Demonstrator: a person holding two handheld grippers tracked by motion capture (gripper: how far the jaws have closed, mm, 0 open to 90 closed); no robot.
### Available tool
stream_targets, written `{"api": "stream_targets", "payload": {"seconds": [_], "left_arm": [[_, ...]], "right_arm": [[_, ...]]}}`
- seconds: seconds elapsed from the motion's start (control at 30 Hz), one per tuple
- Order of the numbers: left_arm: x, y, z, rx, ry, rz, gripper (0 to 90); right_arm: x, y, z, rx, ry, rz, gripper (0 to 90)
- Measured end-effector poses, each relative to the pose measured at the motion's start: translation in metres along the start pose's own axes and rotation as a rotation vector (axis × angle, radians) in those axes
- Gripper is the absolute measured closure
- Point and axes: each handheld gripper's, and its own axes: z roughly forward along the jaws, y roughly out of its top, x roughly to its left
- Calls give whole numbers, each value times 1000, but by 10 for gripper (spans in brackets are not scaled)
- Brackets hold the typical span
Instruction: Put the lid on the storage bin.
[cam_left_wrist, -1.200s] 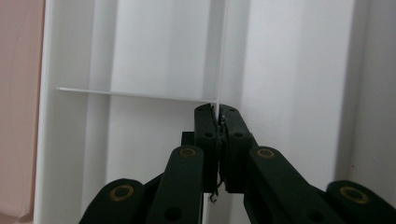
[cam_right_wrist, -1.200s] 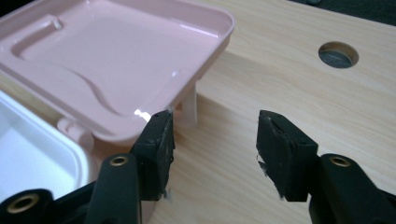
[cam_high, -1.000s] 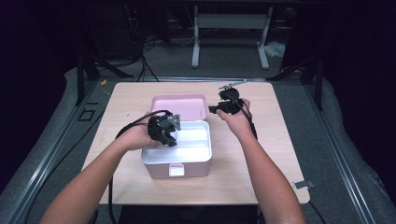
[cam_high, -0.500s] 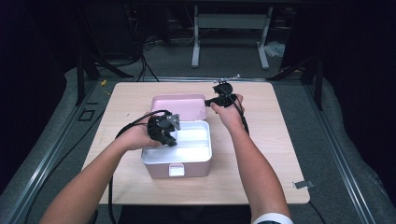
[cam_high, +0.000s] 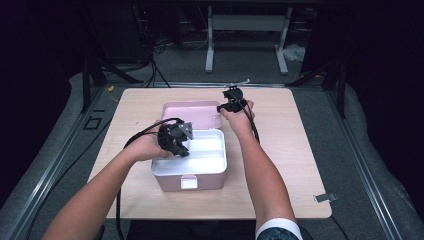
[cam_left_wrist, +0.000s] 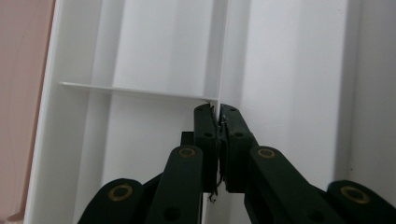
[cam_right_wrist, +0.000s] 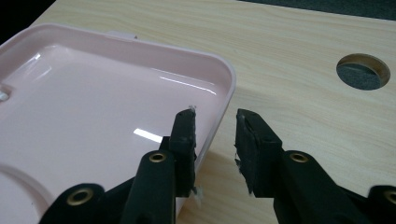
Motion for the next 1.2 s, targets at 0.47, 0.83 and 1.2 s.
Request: {"api": "stream_targets", "payload": {"seconds": [0.47, 0.83, 1.2], "left_arm": [[-1, 0, 0, 1, 9, 2, 869], [-2, 3, 1, 4, 7, 29, 866], [-3, 3, 1, 4, 11, 30, 865]], "right_arm": [[4, -2, 14, 44, 5, 35, 726], [0, -2, 8, 82, 3, 42, 731], [0, -1, 18, 60, -37, 63, 733]]}}
